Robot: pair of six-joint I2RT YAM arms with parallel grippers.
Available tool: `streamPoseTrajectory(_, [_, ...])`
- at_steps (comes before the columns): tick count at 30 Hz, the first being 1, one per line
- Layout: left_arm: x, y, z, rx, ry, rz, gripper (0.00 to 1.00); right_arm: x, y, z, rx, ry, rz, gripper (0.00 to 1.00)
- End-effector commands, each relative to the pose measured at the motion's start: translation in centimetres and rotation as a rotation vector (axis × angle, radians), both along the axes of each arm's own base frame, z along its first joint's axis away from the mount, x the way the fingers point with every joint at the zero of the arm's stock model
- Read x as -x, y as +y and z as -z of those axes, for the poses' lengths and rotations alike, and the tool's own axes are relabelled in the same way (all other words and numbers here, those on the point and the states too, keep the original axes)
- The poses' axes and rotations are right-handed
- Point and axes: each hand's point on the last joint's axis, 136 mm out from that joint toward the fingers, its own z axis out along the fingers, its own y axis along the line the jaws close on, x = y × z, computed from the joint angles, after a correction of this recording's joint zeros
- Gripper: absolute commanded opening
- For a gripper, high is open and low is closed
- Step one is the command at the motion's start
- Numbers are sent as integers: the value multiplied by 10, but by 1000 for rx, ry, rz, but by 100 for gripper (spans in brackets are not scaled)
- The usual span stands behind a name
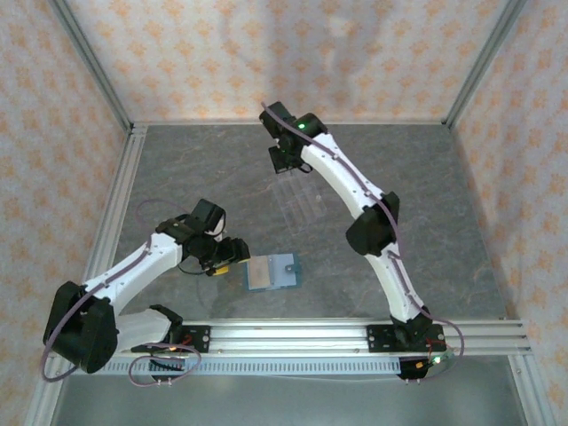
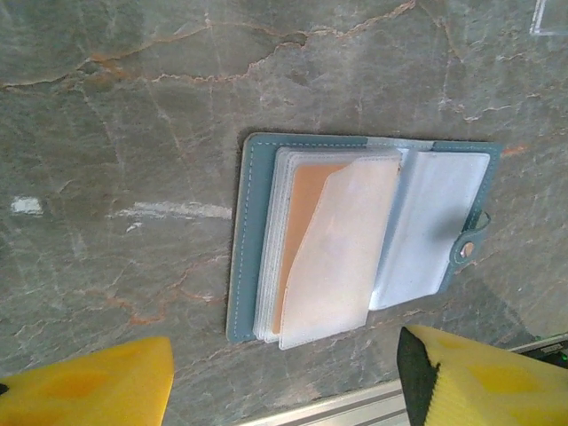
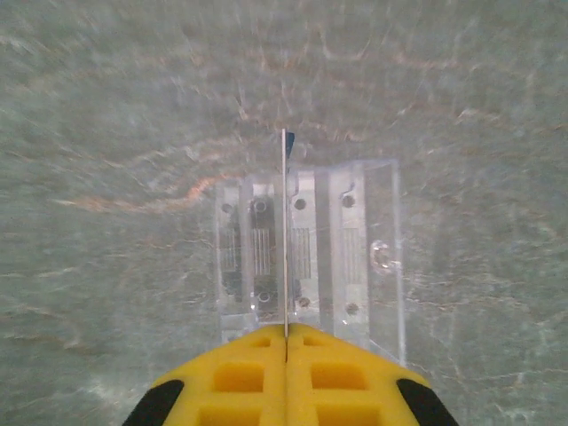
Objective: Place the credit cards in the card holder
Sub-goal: Pick up the credit card from the storage box, then insert the credit card into the card slot.
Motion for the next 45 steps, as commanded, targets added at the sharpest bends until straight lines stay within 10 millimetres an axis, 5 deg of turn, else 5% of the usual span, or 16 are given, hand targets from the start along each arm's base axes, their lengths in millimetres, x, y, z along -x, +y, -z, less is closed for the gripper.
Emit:
streamPoseTrajectory(1, [-13, -10, -4, 6, -33, 53, 69, 28, -4, -32, -77, -4, -17, 0])
streamPoseTrajectory(11, [-23, -22, 23, -130, 29, 164, 57, 127, 1, 16, -565, 149, -21, 0])
streamPoseTrajectory(16, [-18, -24, 37, -164, 74, 201, 49, 158, 4, 38, -736, 206, 10, 0])
streamPoseTrajectory(30, [-9, -18, 61, -231, 142, 233, 39, 201, 24, 80, -876, 290, 3, 0])
streamPoseTrajectory(45, [1, -12, 73, -249, 174, 220, 27, 221, 41, 132, -935, 336, 6, 0])
